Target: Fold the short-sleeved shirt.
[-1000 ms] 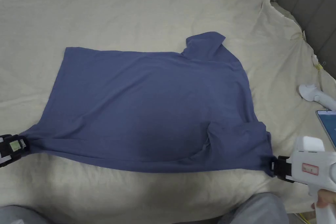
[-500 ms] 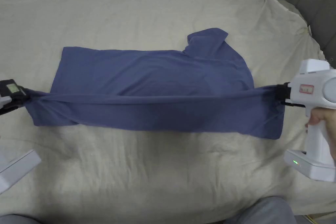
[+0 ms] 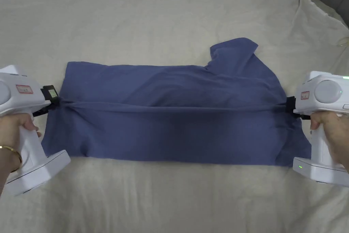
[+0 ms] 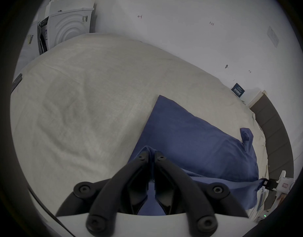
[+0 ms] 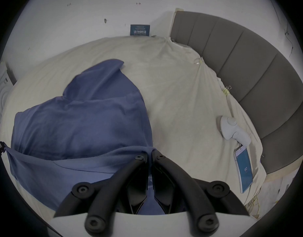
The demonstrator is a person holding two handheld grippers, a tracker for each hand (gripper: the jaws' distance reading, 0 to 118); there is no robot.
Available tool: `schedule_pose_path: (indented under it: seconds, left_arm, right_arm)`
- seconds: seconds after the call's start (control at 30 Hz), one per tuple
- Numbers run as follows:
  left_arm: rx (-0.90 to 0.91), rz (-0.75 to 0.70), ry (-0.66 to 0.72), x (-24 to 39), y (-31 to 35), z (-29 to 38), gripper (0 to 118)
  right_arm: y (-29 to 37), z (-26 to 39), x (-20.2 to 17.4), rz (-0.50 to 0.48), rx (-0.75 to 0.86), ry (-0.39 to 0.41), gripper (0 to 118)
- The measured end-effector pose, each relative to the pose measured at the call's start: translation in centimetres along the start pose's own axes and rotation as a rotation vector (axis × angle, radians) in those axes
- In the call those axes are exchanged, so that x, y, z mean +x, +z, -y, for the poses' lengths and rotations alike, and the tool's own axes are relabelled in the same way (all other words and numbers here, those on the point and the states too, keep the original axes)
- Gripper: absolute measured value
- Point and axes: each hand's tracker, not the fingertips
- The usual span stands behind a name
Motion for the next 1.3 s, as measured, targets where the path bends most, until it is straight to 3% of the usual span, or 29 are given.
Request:
schedule_pose_path:
  seconds: [0.07, 0.1, 0.13, 0.17, 0.2, 0.27, 0.3, 0.43, 0.53, 0.7, 0.77, 0.87, 0.97, 1.0, 1.03, 1.07, 1.3]
  left_arm:
    - [0.019, -0.041, 0.001, 0.1, -0.8, -0.2, 52]
    - [0.022, -0.055, -0.003, 0.1, -1.0, -0.3, 61]
    - [0.020, -0.059, -0.006, 0.1, -1.0, -0.4, 61]
    - [0.023, -0.068, -0.011, 0.1, -0.8, -0.6, 82]
    - [0.045, -0.080, -0.022, 0.1, -0.3, -0.7, 99]
    - [0.117, -0.084, -0.062, 0.2, 1.2, -0.9, 103]
    - [0.150, -0.085, -0.095, 0.4, 2.3, -1.0, 103]
    - [0.258, -0.079, -0.248, 1.5, 7.1, -0.6, 103]
    - [0.364, -0.081, -0.386, 2.2, 11.2, 1.7, 104]
    - [0.481, -0.036, -0.486, 2.6, 16.2, 7.2, 99]
    - [0.505, 0.003, -0.483, 2.4, 17.6, 9.2, 87]
    - [0.504, 0.063, -0.441, 1.9, 19.0, 11.4, 50]
    - [0.521, 0.074, -0.444, 1.4, 19.8, 13.3, 15]
    - [0.531, 0.079, -0.445, 1.3, 20.1, 13.8, 3]
    - [0.541, 0.086, -0.437, 1.1, 20.5, 14.2, 0]
    - [0.548, 0.094, -0.426, 1.0, 20.7, 14.6, 0]
    - [0.550, 0.123, -0.387, -0.1, 22.0, 15.0, 0]
  right_arm:
    - [-0.6, -0.1, 0.0, 0.004, -0.011, -0.012, 4]
    - [-0.7, -0.2, 0.1, 0.003, -0.016, -0.021, 4]
    - [-0.7, -0.2, 0.2, -0.004, -0.016, -0.030, 4]
    - [-0.5, -0.2, 0.2, -0.004, -0.011, -0.036, 9]
    - [-0.1, -0.3, 0.4, 0.001, -0.001, -0.042, 33]
    - [1.1, -0.4, 0.7, 0.009, 0.024, -0.035, 93]
    - [2.2, -0.4, 0.9, 0.017, 0.055, -0.032, 104]
    - [7.6, 0.4, 1.9, 0.002, 0.226, 0.019, 104]
    - [12.5, 3.0, 2.6, -0.053, 0.385, 0.001, 105]
    - [18.3, 9.4, 3.0, -0.122, 0.606, -0.003, 109]
    - [19.5, 11.5, 2.7, -0.113, 0.654, 0.017, 108]
    - [20.9, 14.6, 2.7, -0.136, 0.707, -0.009, 103]
    - [22.0, 16.7, 2.9, -0.191, 0.738, -0.054, 69]
    - [22.4, 17.3, 2.9, -0.193, 0.739, -0.055, 43]
    - [22.6, 17.6, 2.7, -0.192, 0.741, -0.052, 21]
    - [22.8, 18.0, 2.6, -0.190, 0.747, -0.048, 8]
    - [23.0, 18.9, 3.0, -0.198, 0.755, -0.059, 0]
